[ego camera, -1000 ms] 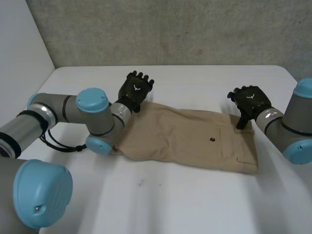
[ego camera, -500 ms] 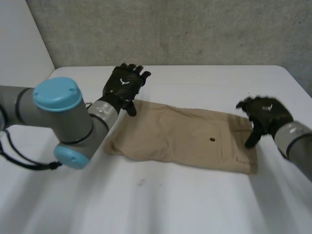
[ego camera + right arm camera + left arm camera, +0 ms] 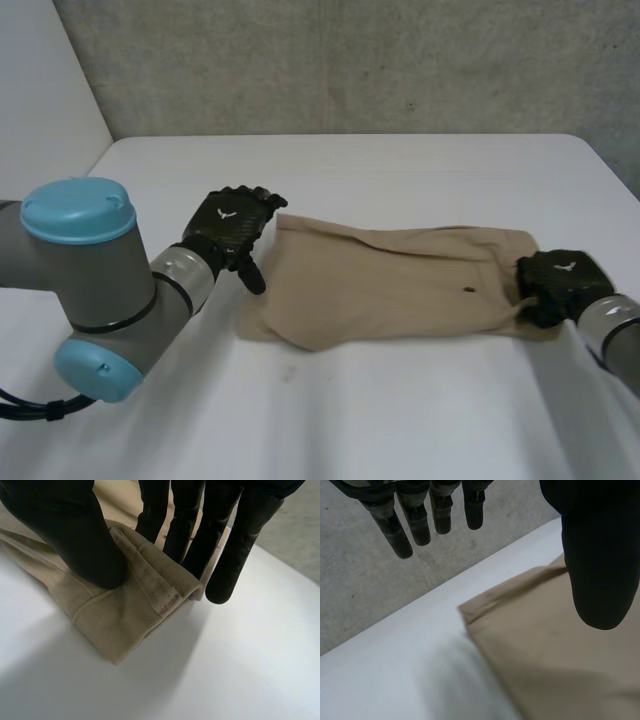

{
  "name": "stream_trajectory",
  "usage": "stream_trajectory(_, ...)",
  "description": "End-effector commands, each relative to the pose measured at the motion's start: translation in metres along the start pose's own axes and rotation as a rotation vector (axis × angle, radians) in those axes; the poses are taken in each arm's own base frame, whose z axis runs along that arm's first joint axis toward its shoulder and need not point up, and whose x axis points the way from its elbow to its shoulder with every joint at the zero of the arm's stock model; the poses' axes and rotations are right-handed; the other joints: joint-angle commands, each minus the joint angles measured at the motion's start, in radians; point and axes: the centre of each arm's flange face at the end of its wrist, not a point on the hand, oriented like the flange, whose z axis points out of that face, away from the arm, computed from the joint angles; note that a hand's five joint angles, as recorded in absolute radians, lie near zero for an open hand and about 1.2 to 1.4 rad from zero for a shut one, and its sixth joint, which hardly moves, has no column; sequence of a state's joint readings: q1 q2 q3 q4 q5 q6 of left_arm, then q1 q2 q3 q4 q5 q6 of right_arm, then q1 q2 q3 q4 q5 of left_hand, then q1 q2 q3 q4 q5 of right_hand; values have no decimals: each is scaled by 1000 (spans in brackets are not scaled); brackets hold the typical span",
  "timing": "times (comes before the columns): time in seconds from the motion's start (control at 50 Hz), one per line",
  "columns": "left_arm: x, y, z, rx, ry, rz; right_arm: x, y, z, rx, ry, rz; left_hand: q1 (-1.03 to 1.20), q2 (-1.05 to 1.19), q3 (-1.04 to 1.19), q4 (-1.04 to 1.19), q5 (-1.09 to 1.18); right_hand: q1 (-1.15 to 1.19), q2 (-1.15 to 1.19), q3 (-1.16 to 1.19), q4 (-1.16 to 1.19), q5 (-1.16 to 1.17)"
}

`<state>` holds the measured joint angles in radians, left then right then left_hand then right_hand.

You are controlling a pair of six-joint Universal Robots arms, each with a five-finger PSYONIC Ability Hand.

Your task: Fold the shorts.

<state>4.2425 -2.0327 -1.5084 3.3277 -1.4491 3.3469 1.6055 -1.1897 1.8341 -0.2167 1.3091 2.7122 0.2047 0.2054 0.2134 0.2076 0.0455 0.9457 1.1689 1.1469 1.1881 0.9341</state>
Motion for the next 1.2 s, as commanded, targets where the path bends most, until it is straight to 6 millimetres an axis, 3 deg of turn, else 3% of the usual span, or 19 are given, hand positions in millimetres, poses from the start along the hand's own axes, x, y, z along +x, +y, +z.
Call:
stream_trajectory(0.02, -13, -4, -10, 4, -32, -6, 52, 5, 2, -52, 138, -144, -6, -7, -15, -9, -21, 451, 227, 249, 208, 288)
stream_trajectory(0.12, -18, -6, -15, 6, -47, -8, 40, -11, -2, -37, 94, -252, -6, -7, -15, -9, -21, 451, 227, 249, 208, 288)
stream_trajectory(0.18, -20, -7, -20, 6, -54, -9, -4, -54, -5, 101, 0, -349, -6, -7, -15, -9, -21, 451, 227, 249, 208, 288)
stream_trajectory(0.26, -21, -10, -25, 11, -62, -9, -50, -89, -15, 231, -101, -428, -6, -7, -15, -9, -21, 451, 227, 249, 208, 288)
stream_trajectory(0.32, -21, -10, -30, 11, -63, -10, -85, -100, -24, 293, -197, -470, -6, -7, -15, -9, -21, 451, 227, 249, 208, 288)
stream_trajectory(0.34, -22, -11, -32, 13, -65, -10, -113, -102, -29, 325, -279, -516, -6, -7, -15, -9, -21, 451, 227, 249, 208, 288)
stream_trajectory(0.46, -21, -11, -37, 13, -67, -10, -201, -82, -47, 385, -543, -743, -9, -10, -18, -12, -24, 451, 227, 249, 208, 288)
stream_trajectory(0.52, -23, -10, -37, 9, -72, -12, -218, -62, -43, 326, -607, -822, -9, -10, -18, -12, -24, 451, 227, 249, 208, 288)
stream_trajectory(0.58, -24, -10, -36, 10, -74, -12, -219, -56, -38, 292, -619, -830, -9, -10, -18, -12, -24, 431, 208, 230, 189, 268)
stream_trajectory(0.6, -24, -10, -36, 10, -74, -12, -220, -56, -37, 293, -617, -825, -9, -10, -18, -12, -24, 312, 89, 111, 70, 149)
stream_trajectory(0.64, -25, -13, -35, 20, -76, -10, -215, -75, -37, 366, -560, -774, -9, -10, -18, -12, -24, -382, -605, -583, -624, -544)
stream_trajectory(0.72, -26, -17, -34, 37, -79, -9, -195, -113, -48, 478, -474, -587, -9, -10, -18, -12, -24, -771, -994, -972, -1014, -934)
stream_trajectory(0.86, -28, -37, -24, 147, -94, 9, -155, -136, -68, 532, -400, -309, -3, -4, -12, -6, -18, -771, -994, -972, -1014, -934)
stream_trajectory(0.94, -22, -50, -17, 210, -78, 16, -118, -139, -74, 529, -318, -178, 0, -1, -9, -3, -15, -771, -994, -972, -1014, -934)
stream_trajectory(0.96, -9, -53, -12, 223, -45, 17, -101, -138, -71, 519, -275, -123, 12, 11, 3, 9, -4, -771, -994, -972, -1014, -934)
stream_trajectory(1.02, 15, -56, -6, 241, 18, 20, -87, -136, -67, 498, -242, -67, 15, 14, 6, 12, -1, -771, -994, -972, -1014, -934)
stream_trajectory(1.04, 27, -59, -1, 251, 51, 14, -71, -130, -60, 464, -211, 9, 15, 14, 6, 12, -1, -771, -994, -972, -1014, -934)
stream_trajectory(1.08, 33, -60, 2, 257, 69, 12, -66, -128, -58, 453, -202, 32, 18, 17, 9, 15, 2, -771, -994, -972, -1014, -934)
stream_trajectory(1.2, 80, -43, 28, 203, 208, -72, -35, -113, -37, 363, -136, 156, 44, 43, 35, 41, 29, -771, -994, -972, -1014, -934)
